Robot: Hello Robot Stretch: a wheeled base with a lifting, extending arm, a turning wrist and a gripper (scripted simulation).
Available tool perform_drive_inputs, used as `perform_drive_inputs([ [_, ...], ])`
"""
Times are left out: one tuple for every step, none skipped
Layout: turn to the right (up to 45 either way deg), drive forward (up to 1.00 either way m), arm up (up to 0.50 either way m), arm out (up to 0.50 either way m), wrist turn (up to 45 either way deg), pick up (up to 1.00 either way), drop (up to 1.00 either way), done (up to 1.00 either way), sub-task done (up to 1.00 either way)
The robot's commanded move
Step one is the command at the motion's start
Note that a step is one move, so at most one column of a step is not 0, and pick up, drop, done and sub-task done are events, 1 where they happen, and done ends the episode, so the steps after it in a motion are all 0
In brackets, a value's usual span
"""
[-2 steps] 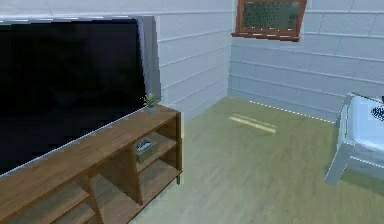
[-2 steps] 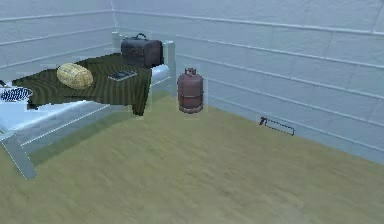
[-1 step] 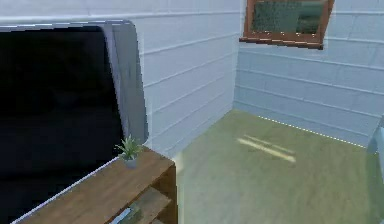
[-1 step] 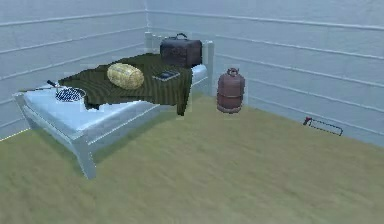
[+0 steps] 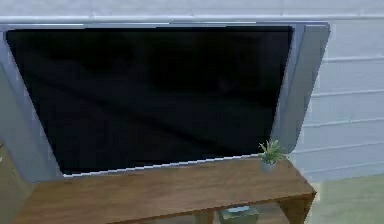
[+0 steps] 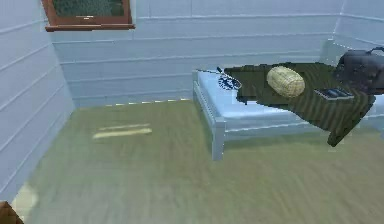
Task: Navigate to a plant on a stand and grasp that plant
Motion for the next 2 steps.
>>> perform_drive_inputs([
  [-45.0, 0.00, 0.00, 0.00, 0.0, 0.00, 0.00, 0.00, 0.00],
  [-18.0, 0.00, 0.00, 0.00, 0.0, 0.00, 0.00, 0.00, 0.00],
])
